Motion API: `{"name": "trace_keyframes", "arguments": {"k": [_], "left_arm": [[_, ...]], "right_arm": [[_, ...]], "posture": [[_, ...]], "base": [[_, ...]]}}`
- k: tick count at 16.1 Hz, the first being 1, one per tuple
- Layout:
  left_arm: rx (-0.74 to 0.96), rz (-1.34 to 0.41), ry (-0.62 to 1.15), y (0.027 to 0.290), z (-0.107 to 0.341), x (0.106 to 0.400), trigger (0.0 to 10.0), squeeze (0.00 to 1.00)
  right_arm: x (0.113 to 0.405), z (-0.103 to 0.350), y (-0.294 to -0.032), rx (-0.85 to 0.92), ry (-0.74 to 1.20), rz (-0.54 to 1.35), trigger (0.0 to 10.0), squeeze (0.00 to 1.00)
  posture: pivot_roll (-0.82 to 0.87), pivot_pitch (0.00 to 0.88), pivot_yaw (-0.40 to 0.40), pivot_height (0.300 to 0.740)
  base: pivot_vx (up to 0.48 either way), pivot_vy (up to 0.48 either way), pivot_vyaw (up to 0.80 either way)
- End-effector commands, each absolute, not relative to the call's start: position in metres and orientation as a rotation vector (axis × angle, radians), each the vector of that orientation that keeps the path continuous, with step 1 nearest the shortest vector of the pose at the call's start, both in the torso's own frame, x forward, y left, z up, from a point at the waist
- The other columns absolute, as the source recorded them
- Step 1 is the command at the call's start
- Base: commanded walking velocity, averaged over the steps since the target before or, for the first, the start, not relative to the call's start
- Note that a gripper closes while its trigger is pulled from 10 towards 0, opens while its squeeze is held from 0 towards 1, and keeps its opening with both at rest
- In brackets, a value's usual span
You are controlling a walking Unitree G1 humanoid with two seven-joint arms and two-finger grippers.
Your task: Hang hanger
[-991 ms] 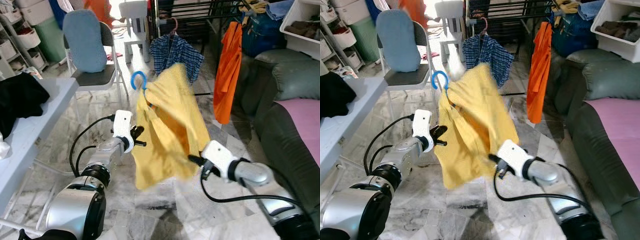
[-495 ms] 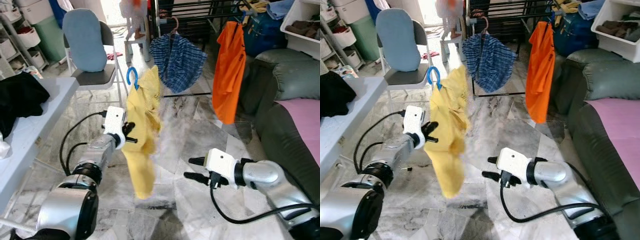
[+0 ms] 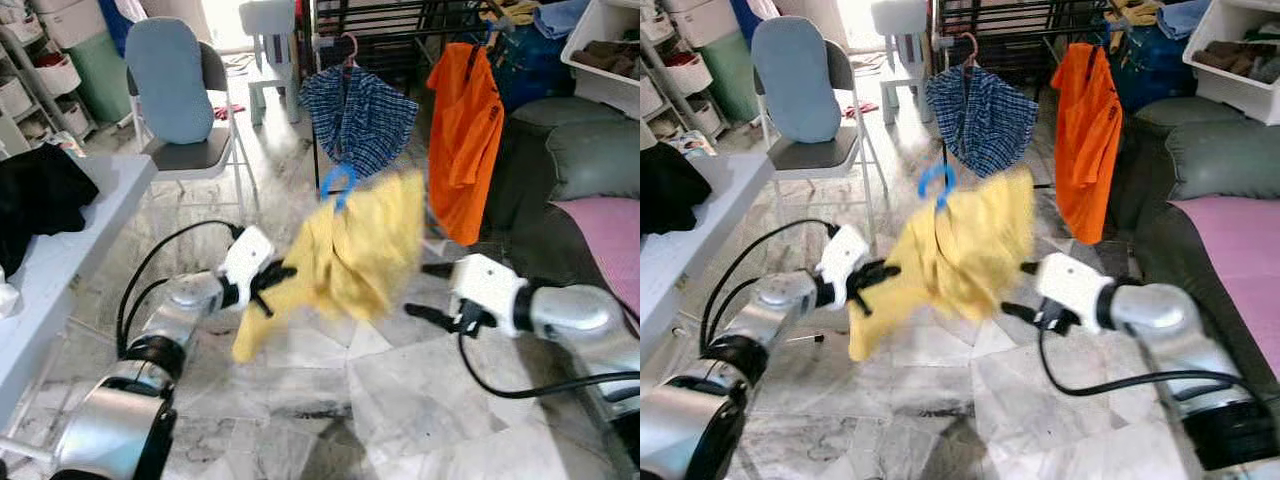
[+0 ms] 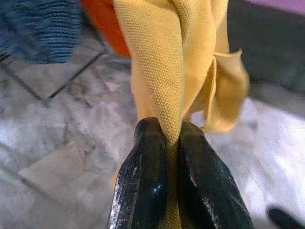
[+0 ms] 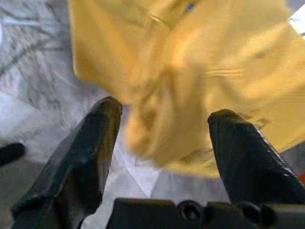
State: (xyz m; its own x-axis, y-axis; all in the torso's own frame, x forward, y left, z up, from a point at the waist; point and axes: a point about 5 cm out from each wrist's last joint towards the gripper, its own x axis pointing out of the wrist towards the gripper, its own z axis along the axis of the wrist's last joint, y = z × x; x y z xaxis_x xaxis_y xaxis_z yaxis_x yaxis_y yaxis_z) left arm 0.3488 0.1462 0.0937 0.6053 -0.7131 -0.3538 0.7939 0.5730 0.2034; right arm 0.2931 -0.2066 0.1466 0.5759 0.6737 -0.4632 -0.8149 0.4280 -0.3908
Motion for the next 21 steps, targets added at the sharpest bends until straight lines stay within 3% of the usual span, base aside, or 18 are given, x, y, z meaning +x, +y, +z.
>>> {"name": "trace_keyframes", "arguments": {"k": [1,8,12,13,14,15,21], "left_arm": [[0.435,-0.949,0.192,0.149,0.102,0.348,0.0,0.0],[0.549,-1.168,0.168,0.149,0.092,0.327,0.0,0.0],[0.557,-1.191,0.125,0.147,0.095,0.325,0.0,0.0],[0.549,-1.217,0.107,0.145,0.096,0.323,0.0,0.0],[0.552,-1.238,0.104,0.144,0.095,0.321,0.0,0.0],[0.554,-1.248,0.107,0.145,0.095,0.32,0.0,0.0],[0.567,-1.266,0.125,0.149,0.089,0.314,0.0,0.0]], "right_arm": [[0.297,0.155,-0.207,-0.673,0.221,0.944,10.0,1.0],[0.317,0.152,-0.204,-0.815,0.207,1.034,10.0,1.0],[0.319,0.139,-0.201,-0.749,0.319,1.189,10.0,1.0],[0.322,0.135,-0.202,-0.774,0.329,1.204,10.0,0.72],[0.323,0.135,-0.2,-0.799,0.326,1.226,10.0,0.18],[0.324,0.137,-0.198,-0.814,0.32,1.244,10.0,0.0],[0.334,0.137,-0.192,-0.879,0.285,1.26,10.0,0.0]], "posture": [[-0.19,0.0,0.082,0.74],[-0.16,0.0,0.079,0.74],[-0.15,0.0,0.065,0.74],[-0.14,0.0,0.062,0.74],[-0.14,0.0,0.061,0.74],[-0.14,0.0,0.061,0.74],[-0.13,0.0,0.061,0.74]], "base": [[0.0,0.0,0.0],[0.0,0.0,0.0],[0.0,0.0,0.0],[0.0,0.0,0.0],[0.0,0.0,0.0],[0.0,0.0,0.0],[0.0,0.0,0.0]]}}
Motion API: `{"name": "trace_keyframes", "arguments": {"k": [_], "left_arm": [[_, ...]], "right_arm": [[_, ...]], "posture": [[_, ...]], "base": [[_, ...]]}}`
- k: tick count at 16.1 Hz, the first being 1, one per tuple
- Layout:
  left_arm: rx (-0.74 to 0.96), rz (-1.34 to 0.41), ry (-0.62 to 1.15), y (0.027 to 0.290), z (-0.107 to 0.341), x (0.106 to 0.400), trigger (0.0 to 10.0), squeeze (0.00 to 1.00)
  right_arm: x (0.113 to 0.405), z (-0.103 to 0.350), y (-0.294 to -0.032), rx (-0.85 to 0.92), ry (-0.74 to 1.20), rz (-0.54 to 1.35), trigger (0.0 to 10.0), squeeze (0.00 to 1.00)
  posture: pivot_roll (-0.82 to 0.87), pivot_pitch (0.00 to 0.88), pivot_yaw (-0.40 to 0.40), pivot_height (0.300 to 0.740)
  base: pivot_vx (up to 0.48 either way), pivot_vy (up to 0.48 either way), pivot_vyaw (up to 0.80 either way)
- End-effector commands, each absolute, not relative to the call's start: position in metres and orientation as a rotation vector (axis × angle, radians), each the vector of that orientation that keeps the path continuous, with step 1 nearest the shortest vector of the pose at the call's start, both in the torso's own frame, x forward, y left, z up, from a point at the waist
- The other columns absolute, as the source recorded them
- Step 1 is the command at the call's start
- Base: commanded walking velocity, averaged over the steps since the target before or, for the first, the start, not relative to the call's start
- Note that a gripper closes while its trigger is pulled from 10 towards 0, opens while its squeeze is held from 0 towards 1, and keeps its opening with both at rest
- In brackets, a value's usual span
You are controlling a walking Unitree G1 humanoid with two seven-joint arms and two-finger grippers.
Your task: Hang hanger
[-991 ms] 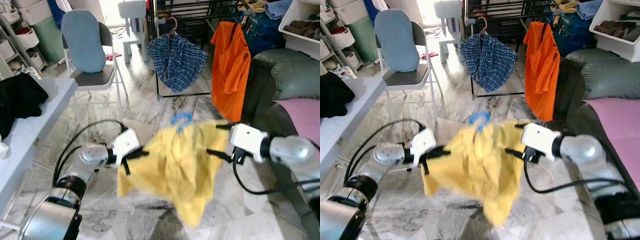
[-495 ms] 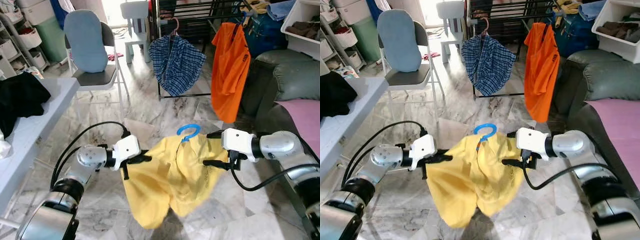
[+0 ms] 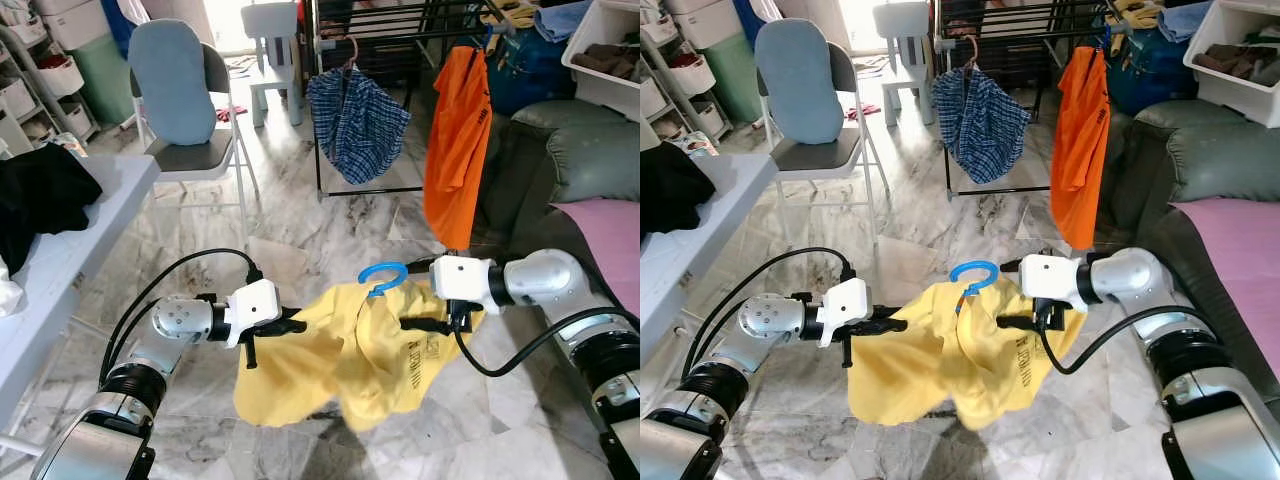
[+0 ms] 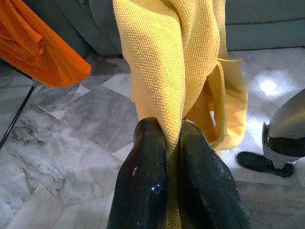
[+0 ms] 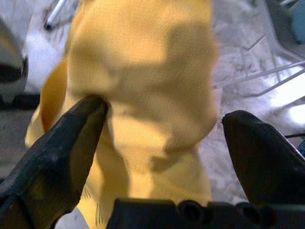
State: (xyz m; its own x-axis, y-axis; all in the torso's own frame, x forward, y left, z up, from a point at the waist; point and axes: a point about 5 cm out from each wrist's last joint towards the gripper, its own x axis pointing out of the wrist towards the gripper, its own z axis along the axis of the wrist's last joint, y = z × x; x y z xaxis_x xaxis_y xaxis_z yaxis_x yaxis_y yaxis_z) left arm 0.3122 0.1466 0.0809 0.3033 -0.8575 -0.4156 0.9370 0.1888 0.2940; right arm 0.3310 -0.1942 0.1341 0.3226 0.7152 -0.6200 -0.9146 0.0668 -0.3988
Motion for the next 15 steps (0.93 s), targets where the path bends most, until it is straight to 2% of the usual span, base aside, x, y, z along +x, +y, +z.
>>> {"name": "trace_keyframes", "arguments": {"k": [1,2,3,4,9,15], "left_arm": [[0.567,-1.268,0.125,0.149,0.089,0.314,0.0,0.0],[0.565,-1.268,0.123,0.149,0.089,0.314,0.0,0.0],[0.563,-1.271,0.122,0.149,0.089,0.313,0.0,0.0],[0.563,-1.275,0.119,0.148,0.089,0.313,0.0,0.0],[0.544,-1.32,0.09,0.143,0.092,0.31,0.0,0.0],[0.528,-1.332,0.088,0.14,0.09,0.307,0.0,0.0]], "right_arm": [[0.334,0.134,-0.195,-0.892,0.303,1.255,10.0,0.0],[0.333,0.13,-0.198,-0.874,0.33,1.251,10.0,0.0],[0.333,0.128,-0.198,-0.856,0.344,1.249,7.8,0.0],[0.332,0.125,-0.201,-0.855,0.361,1.239,0.0,0.0],[0.338,0.113,-0.198,-0.868,0.355,1.166,0.0,0.0],[0.332,0.101,-0.182,-0.834,0.299,1.211,0.0,0.0]], "posture": [[-0.13,0.0,0.061,0.74],[-0.13,0.0,0.061,0.74],[-0.13,0.0,0.059,0.74],[-0.13,0.0,0.058,0.74],[-0.12,0.0,0.05,0.74],[-0.12,0.0,0.044,0.74]], "base": [[0.0,0.0,0.0],[0.0,0.0,0.0],[0.0,0.0,0.0],[0.0,0.0,0.0],[0.0,0.0,0.0],[0.0,0.0,0.0]]}}
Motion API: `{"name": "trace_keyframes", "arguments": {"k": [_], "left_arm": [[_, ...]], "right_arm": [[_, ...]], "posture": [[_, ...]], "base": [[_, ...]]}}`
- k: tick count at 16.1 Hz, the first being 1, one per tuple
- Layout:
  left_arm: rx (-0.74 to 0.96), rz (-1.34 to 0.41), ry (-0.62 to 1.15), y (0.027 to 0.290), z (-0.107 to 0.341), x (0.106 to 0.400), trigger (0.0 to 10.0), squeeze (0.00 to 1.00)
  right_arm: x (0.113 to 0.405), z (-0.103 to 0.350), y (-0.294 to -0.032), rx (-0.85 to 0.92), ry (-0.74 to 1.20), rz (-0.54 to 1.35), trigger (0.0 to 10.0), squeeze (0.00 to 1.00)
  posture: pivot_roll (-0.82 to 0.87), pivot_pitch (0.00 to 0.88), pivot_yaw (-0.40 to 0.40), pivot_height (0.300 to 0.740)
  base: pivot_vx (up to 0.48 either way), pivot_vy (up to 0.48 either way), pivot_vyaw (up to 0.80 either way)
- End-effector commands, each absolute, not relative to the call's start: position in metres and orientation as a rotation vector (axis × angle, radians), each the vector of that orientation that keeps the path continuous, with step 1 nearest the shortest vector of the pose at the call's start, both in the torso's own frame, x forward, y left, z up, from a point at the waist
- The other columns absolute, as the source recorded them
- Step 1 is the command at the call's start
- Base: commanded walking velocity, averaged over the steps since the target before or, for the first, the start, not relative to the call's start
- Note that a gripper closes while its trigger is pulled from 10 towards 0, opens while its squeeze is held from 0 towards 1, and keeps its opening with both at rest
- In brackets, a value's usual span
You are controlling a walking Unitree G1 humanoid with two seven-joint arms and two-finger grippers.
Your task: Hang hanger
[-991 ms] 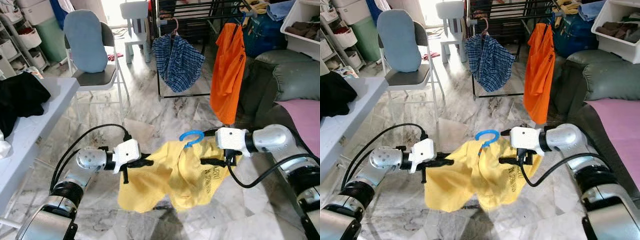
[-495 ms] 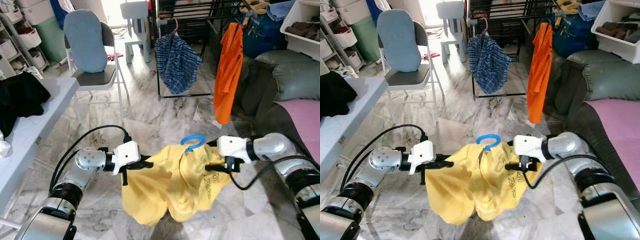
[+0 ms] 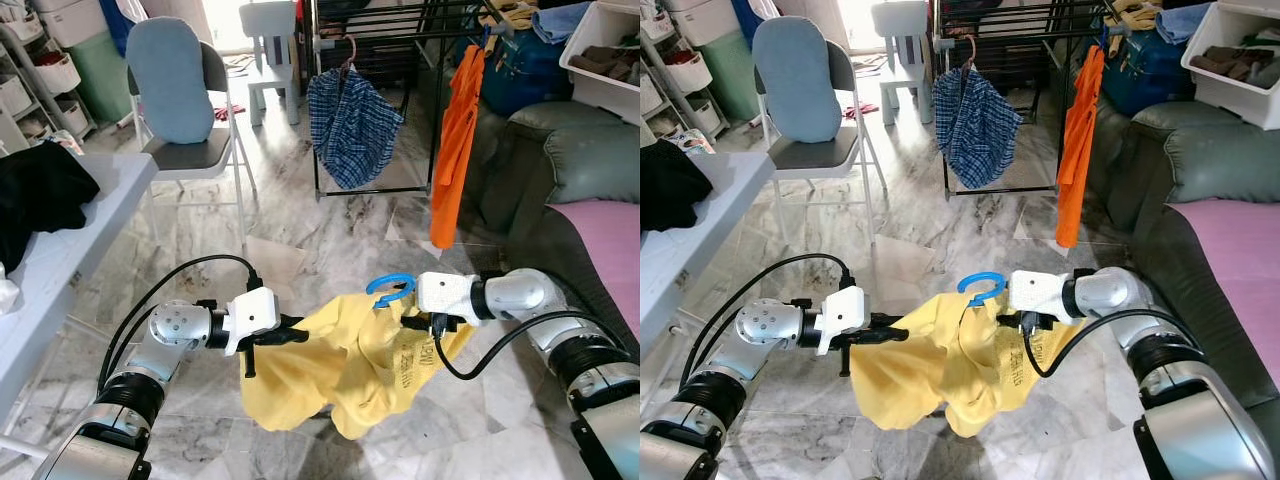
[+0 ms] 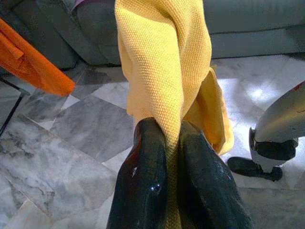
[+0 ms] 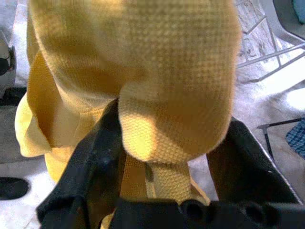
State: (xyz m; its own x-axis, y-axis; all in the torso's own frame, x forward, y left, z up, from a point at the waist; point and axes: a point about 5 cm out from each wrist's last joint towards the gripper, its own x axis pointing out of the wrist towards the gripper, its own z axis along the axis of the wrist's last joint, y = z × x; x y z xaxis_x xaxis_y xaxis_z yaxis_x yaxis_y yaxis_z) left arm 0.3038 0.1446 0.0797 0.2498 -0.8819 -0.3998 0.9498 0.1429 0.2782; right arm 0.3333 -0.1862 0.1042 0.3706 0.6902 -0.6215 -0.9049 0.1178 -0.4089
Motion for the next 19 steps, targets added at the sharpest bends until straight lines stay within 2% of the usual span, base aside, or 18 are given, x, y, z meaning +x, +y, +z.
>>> {"name": "trace_keyframes", "arguments": {"k": [1,7,19], "left_arm": [[0.528,-1.321,0.091,0.141,0.089,0.308,0.0,0.0],[0.542,-1.223,0.096,0.151,0.096,0.32,0.0,0.0],[0.571,-1.17,0.109,0.155,0.094,0.324,0.0,0.0]], "right_arm": [[0.332,0.101,-0.182,-0.838,0.3,1.207,0.0,0.0],[0.331,0.1,-0.193,-0.858,0.339,1.195,0.0,0.0],[0.325,0.095,-0.204,-0.852,0.417,1.232,0.0,0.0]], "posture": [[-0.12,0.0,0.042,0.74],[-0.13,0.0,0.039,0.74],[-0.14,0.0,0.039,0.74]], "base": [[0.0,0.0,0.0],[0.0,0.0,0.0],[0.0,0.0,0.0]]}}
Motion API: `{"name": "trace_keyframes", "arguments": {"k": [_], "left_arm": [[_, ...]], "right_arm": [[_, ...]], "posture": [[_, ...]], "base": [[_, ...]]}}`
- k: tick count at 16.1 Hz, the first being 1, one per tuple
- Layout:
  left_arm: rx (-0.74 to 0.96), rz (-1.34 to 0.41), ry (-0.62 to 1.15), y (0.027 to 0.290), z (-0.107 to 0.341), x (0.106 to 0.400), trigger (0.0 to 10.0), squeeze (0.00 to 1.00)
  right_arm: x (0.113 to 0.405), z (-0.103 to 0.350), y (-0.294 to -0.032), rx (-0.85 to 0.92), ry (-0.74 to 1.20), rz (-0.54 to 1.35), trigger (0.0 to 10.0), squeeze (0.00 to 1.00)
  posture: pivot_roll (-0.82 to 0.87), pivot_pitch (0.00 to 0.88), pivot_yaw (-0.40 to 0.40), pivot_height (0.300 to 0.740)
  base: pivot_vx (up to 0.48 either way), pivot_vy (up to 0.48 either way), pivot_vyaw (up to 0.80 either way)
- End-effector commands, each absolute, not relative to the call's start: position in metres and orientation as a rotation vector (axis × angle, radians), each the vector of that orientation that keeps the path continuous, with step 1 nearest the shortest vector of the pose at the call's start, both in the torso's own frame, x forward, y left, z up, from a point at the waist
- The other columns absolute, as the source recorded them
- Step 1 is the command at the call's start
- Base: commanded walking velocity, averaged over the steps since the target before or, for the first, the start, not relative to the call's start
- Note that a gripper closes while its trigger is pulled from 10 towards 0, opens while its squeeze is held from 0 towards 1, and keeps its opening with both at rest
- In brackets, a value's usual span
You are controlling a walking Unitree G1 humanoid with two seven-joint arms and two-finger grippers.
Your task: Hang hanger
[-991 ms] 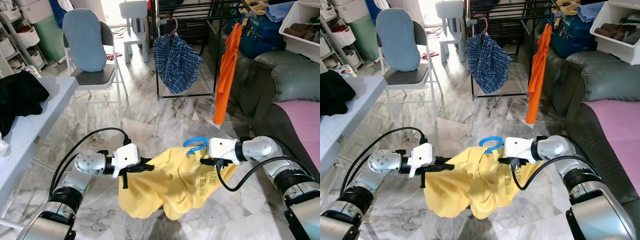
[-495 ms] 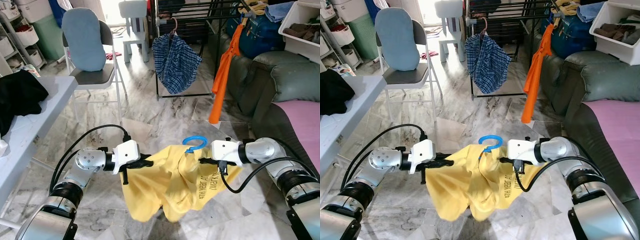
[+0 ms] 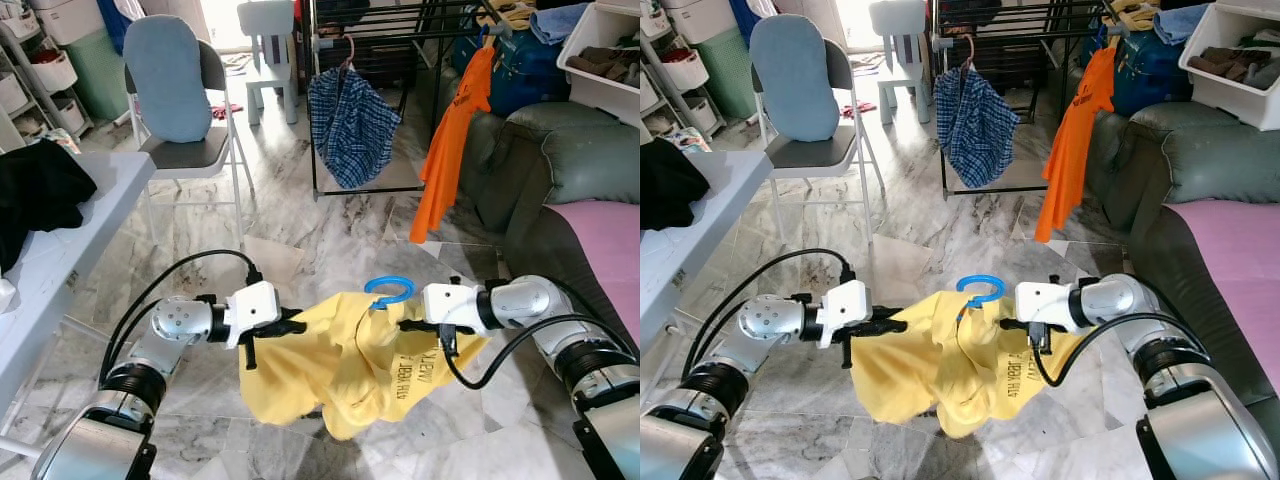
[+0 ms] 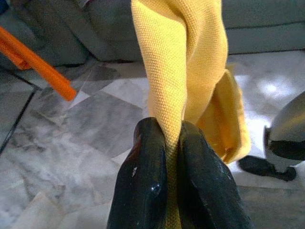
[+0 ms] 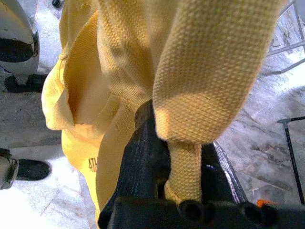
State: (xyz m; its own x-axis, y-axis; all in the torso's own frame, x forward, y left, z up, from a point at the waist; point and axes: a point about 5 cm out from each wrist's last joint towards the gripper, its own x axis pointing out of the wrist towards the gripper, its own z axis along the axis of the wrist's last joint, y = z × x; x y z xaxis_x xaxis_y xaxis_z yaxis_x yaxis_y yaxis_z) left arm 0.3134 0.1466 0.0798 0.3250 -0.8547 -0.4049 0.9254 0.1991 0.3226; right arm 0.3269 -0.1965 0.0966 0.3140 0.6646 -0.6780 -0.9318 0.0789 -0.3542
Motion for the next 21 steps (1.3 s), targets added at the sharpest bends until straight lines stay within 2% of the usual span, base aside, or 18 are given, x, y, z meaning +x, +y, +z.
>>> {"name": "trace_keyframes", "arguments": {"k": [1,2,3,11,13,15,17,19,21], "left_arm": [[0.574,-1.132,0.109,0.155,0.093,0.326,6.4,0.0],[0.56,-1.119,0.113,0.155,0.093,0.327,10.0,0.97],[0.553,-1.12,0.116,0.154,0.092,0.327,10.0,1.0],[0.505,-0.979,0.068,0.157,0.094,0.332,10.0,1.0],[0.359,-0.841,0.078,0.163,0.092,0.336,10.0,1.0],[0.195,-0.63,0.059,0.171,0.087,0.338,10.0,1.0],[0.143,-0.475,0.047,0.175,0.083,0.337,10.0,1.0],[0.02,-0.218,0.036,0.188,0.076,0.335,10.0,1.0],[-0.028,-0.113,0.05,0.193,0.069,0.331,10.0,1.0]], "right_arm": [[0.326,0.095,-0.204,-0.864,0.414,1.216,0.0,0.0],[0.328,0.095,-0.205,-0.886,0.418,1.185,0.0,0.0],[0.33,0.095,-0.206,-0.9,0.423,1.153,0.0,0.0],[0.344,0.092,-0.217,-0.811,0.476,0.833,0.0,0.0],[0.347,0.09,-0.22,-0.749,0.487,0.705,0.0,0.0],[0.349,0.084,-0.222,-0.591,0.478,0.532,0.0,0.0],[0.348,0.079,-0.221,-0.47,0.464,0.426,0.0,0.0],[0.347,0.071,-0.217,-0.264,0.43,0.263,0.0,0.0],[0.346,0.068,-0.21,-0.154,0.39,0.193,0.0,0.0]], "posture": [[-0.14,0.0,0.038,0.74],[-0.14,0.0,0.038,0.74],[-0.14,0.0,0.039,0.74],[-0.15,0.0,0.045,0.74],[-0.15,0.0,0.05,0.74],[-0.15,0.0,0.052,0.74],[-0.15,0.0,0.049,0.74],[-0.15,0.0,0.043,0.74],[-0.15,0.0,0.04,0.74]], "base": [[0.0,0.0,0.0],[0.0,0.0,0.0],[0.0,0.0,0.0],[0.0,0.0,0.0],[0.0,0.0,0.0],[0.0,0.0,0.0],[0.0,0.0,0.0],[0.0,0.0,0.0],[0.0,0.0,0.0]]}}
